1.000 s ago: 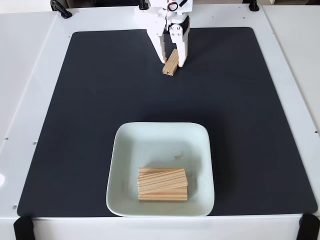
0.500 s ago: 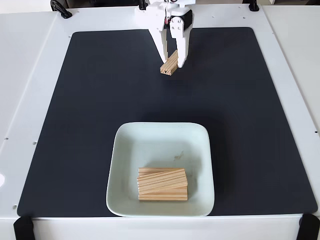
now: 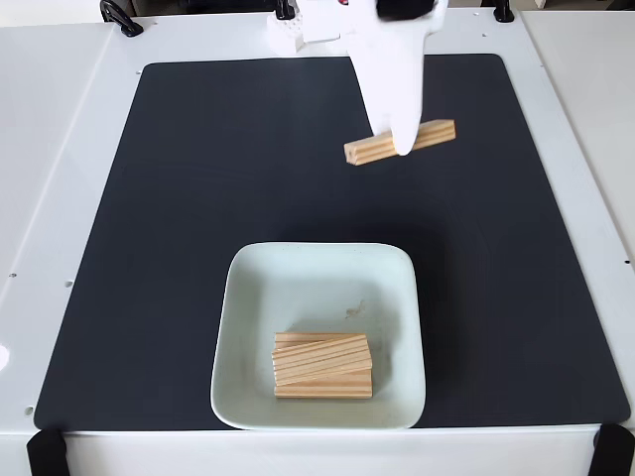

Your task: Pick up the wooden block and place them on the plate.

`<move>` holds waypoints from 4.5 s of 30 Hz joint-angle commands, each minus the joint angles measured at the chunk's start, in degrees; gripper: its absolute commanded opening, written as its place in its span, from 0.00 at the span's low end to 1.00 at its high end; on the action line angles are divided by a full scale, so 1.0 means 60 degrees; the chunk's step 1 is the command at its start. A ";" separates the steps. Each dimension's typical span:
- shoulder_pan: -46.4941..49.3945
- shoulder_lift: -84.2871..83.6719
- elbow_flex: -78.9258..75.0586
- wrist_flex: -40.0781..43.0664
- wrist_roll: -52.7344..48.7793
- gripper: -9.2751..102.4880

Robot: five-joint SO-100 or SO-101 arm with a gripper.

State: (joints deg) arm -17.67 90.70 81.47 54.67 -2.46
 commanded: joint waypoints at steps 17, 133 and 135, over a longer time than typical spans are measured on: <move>0.1465 -0.3750 -0.3896 0.0044 0.0923 0.08; 0.1201 1.5732 1.1646 -0.6914 0.0996 0.08; 0.1216 1.6260 1.2026 -0.6914 0.0981 0.08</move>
State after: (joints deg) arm -10.99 184.75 151.88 14.15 3.52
